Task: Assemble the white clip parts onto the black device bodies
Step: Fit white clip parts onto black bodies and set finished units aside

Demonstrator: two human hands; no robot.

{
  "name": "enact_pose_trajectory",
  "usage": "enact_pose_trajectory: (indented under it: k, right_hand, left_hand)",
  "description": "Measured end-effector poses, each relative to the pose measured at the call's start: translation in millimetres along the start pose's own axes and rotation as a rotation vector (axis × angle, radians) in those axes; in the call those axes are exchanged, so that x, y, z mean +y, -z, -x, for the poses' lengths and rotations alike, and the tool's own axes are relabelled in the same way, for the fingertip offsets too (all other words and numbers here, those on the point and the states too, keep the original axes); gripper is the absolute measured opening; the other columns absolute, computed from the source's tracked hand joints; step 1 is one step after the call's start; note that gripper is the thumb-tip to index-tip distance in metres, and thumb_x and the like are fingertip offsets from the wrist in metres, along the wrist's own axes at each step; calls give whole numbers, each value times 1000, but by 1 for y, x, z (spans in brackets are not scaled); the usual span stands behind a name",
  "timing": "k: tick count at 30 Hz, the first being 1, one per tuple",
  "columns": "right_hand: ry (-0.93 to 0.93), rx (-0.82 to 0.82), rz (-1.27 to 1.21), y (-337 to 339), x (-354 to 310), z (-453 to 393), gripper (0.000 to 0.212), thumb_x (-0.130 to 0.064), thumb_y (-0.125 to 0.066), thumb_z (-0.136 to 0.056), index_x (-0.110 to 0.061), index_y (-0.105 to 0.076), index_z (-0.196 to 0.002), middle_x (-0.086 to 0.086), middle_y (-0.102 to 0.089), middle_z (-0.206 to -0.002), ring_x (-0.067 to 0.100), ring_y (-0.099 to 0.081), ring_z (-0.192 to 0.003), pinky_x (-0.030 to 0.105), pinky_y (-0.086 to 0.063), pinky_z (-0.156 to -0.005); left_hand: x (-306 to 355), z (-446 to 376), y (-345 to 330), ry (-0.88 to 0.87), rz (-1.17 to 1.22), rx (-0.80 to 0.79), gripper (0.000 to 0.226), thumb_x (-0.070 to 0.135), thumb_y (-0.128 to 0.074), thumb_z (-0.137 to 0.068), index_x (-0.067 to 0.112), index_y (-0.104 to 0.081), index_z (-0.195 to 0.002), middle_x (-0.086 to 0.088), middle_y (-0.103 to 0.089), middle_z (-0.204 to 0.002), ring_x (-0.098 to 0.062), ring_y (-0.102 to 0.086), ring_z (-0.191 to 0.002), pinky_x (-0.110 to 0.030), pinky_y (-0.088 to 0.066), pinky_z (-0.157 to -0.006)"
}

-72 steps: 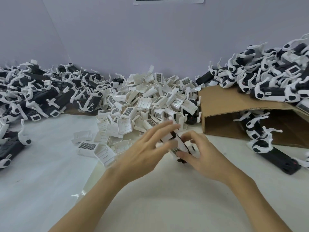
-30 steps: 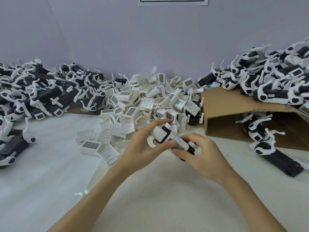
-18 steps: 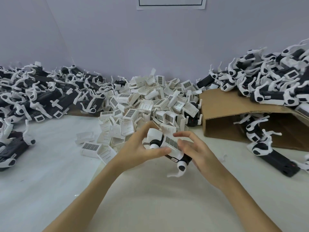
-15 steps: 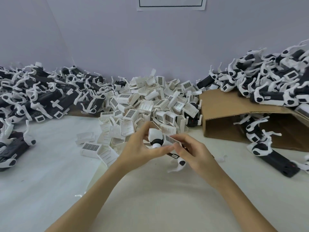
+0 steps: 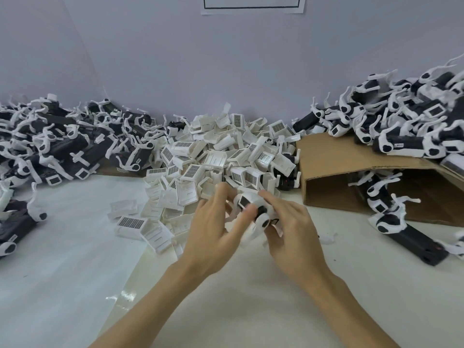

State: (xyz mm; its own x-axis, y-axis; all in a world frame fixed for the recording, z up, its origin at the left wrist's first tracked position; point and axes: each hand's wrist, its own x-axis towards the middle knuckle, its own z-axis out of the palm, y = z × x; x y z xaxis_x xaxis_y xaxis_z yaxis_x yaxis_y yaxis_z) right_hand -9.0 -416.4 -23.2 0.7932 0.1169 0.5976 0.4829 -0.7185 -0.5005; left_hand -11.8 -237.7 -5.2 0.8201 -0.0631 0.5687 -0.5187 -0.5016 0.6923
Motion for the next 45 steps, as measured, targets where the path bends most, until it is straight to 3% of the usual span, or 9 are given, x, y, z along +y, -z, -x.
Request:
enact_pose_trajectory:
  k: [5,14,19,22,25,30,36,41,45]
  right_hand:
    - [-8,-61,-43,3,2,0,59,-10,-80,-90,-23,-60,-143,-16,-62,-120,19,-58,-114,34,-49,-95]
    - [-254,-287,-384,5,4,-4,57,-63,-65,-93,-46,-51,-146,-22,-61,-131,-5,-55,-125,9,-43,-98]
    - [-469,-359,-805,9,2,-11,61,-62,-55,-94,-8,-66,-121,34,-59,-98,37,-70,-86,43,-64,-76]
    - [-756,-326,-1023,12,0,-16,62,-60,-54,-99,-3,-67,-117,30,-64,-79,30,-62,-61,34,-55,-52]
    - [-949,-391,-1156,21,-2,-20,59,-56,-38,-104,-14,-78,-94,25,-62,-67,27,-48,-48,23,-34,-36]
    - [-1124,-514,-1326,36,9,-24,46,-50,-41,-99,-7,-56,-101,20,-52,-55,18,-31,-24,12,-18,-27]
    - [-1044,-520,-1244,29,13,-17,75,-68,-27,-103,-4,-66,-110,25,-64,-68,21,-47,-35,19,-30,-31]
    - [-629,-243,-1101,9,3,-15,62,-65,-45,-95,-36,-49,-149,17,-73,-121,40,-76,-95,44,-63,-67]
    - [-494,-171,-873,1,-3,-12,47,-50,-64,-93,-37,-56,-137,9,-75,-92,34,-76,-79,34,-61,-66]
  left_hand:
    - [0,-3,1,152,281,-93,33,52,-45,-108,23,-52,-93,20,-63,-84,-5,-63,-84,-16,-44,-76]
    - [-2,-13,12,361,392,-61,65,77,-63,-82,13,-75,-93,-5,-75,-79,-14,-67,-74,-25,-46,-76]
    - [-13,-18,19,565,396,-214,69,79,-50,-94,18,-81,-102,-6,-82,-92,-23,-78,-86,-40,-52,-92]
    - [-17,-19,20,548,442,-317,81,88,-43,-91,25,-63,-138,-3,-76,-121,-23,-78,-97,-44,-61,-95]
    - [-17,-16,23,284,376,-402,73,68,-60,-90,48,-37,-155,17,-54,-149,-15,-71,-111,-23,-57,-93]
    - [-15,-15,19,180,433,-418,49,24,-79,-95,27,-63,-141,7,-70,-130,-16,-69,-115,-32,-57,-96]
    - [-17,-15,14,354,535,-243,40,48,-81,-85,19,-71,-111,-6,-74,-103,-23,-70,-84,-42,-57,-93]
    - [-16,-17,7,554,646,-39,67,59,-82,-80,2,-53,-101,-31,-65,-104,-26,-63,-66,-34,-54,-67]
    - [-19,-15,11,499,389,-62,67,86,-58,-83,22,-56,-104,-11,-69,-79,-20,-63,-58,-35,-51,-59]
